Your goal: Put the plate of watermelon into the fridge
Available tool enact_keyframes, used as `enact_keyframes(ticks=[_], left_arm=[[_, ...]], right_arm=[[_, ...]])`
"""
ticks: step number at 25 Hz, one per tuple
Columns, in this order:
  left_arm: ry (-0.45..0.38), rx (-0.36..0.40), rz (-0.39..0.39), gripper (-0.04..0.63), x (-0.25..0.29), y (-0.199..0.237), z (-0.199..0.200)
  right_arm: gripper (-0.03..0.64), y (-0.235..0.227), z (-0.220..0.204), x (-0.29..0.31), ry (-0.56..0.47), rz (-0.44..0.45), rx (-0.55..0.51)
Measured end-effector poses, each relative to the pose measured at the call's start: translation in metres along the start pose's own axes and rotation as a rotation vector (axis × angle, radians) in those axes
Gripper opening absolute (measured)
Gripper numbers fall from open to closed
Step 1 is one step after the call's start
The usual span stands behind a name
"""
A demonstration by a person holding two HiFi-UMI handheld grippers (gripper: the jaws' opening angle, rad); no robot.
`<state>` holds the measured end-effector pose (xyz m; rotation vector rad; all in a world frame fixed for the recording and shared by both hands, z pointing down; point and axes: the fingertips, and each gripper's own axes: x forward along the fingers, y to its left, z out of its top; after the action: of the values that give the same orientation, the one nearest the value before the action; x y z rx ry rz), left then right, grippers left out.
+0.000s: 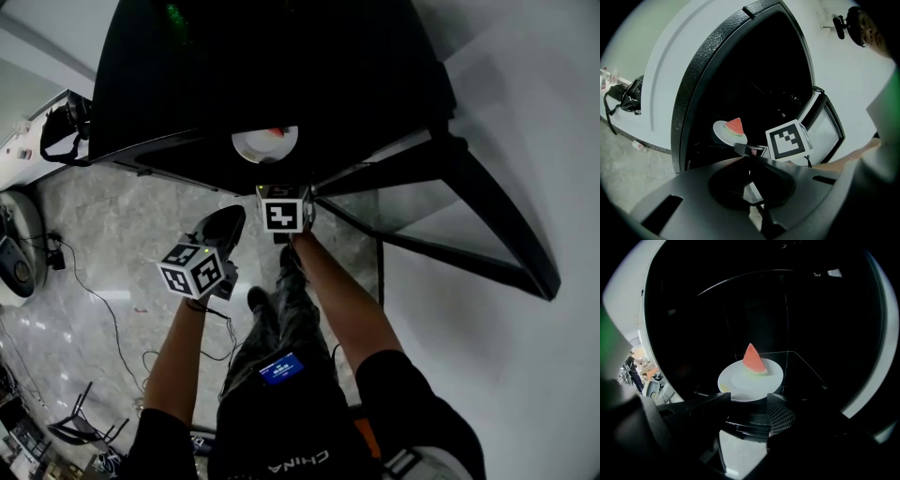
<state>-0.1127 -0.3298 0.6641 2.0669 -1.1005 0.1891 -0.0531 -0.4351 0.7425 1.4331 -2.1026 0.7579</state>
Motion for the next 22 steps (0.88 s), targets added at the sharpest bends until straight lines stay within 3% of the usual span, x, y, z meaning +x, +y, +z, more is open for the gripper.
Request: enact_keyframes(ticks=[14,19,22], left_arm=[[-0.019,0.0,0.017,0.012,0.001,0.005,0.009],[-0.024,0.019,0.014,0.012,-0.011,0.002,0.014],[-0.034,0.047,-0.002,0.012,-0.024,-0.007,0.023]], right_arm=[[0.25,-0.005,0.025,0.037,0.048,0.02,-0.028],[0.25,0.002,0.019,0.012,0.044,0.056,0.015],[0.237,0.011,0.035,-0.018,-0.032,0.081,0.021]])
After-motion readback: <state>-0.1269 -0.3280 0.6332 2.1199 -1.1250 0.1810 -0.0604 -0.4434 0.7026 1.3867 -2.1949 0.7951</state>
